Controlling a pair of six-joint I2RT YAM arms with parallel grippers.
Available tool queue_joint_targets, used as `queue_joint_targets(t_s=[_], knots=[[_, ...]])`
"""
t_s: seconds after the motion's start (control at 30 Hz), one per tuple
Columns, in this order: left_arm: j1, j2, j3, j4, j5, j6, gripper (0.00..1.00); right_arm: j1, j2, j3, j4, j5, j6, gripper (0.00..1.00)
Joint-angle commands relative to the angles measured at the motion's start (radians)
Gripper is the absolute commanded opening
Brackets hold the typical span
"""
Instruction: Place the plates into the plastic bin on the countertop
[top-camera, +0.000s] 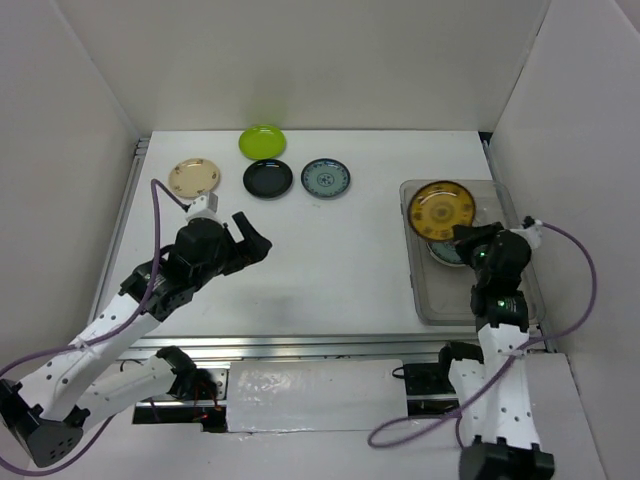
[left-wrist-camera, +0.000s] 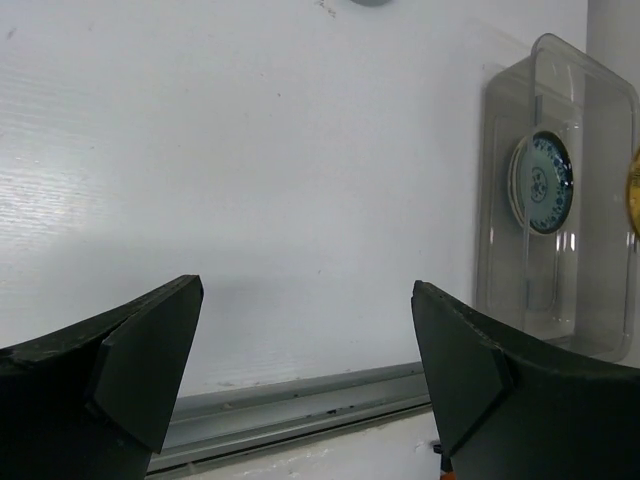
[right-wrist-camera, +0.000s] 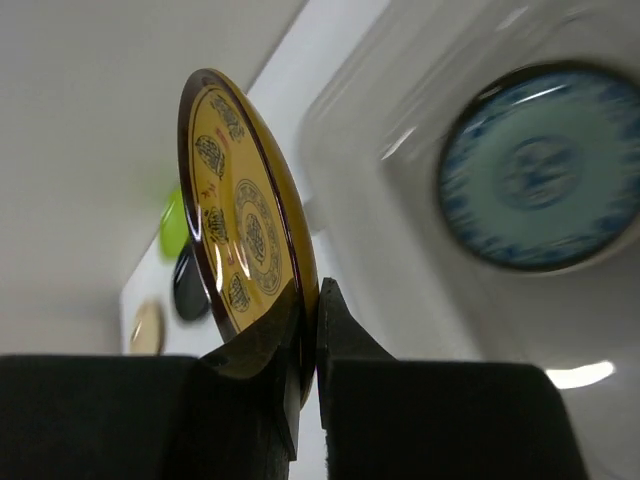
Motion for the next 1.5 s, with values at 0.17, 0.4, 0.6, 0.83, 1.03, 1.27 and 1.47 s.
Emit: queue_joint_targets(t_s=[0.17, 0.4, 0.6, 0.83, 1.03, 1.27, 1.47], knots=[[0.003, 0.098, 0.037, -0.031, 0.062, 0.12, 0.99, -0.471, 0.327, -0.002, 0.121, -0.242, -0.009, 0.0], [0.002, 0.199, 0.014, 0.035, 0.133, 0.175, 0.99, -0.419, 0.535, 0.083, 0.129, -0.213, -0.025, 0.04], [0.002, 0.225, -0.013, 0.052, 0.119, 0.169, 0.99, -0.364, 0.506, 0.114, 0.059, -0.124, -0.032, 1.0], [0.1, 0.236, -0.006, 0.021, 0.082, 0.082, 0.99, -0.31, 0.311, 0.12, -0.107, -0.027, -0.008, 1.0], [0.301, 0.261, 0.02, 0.068, 0.192, 0.057, 0.99, -0.319, 0.295, 0.103, -0.122, -0.082, -0.028, 1.0], [0.605, 0.308, -0.016, 0.201, 0.261, -0.049, 0.99, -0.092, 0.056, 0.04, 0.005, -0.332, -0.045, 1.0], [0.743, 0.477, -0.213, 0.782, 0.28, -0.288, 0.99, 0.232, -0.022, 0.024, 0.291, -0.792, -0.014, 1.0]])
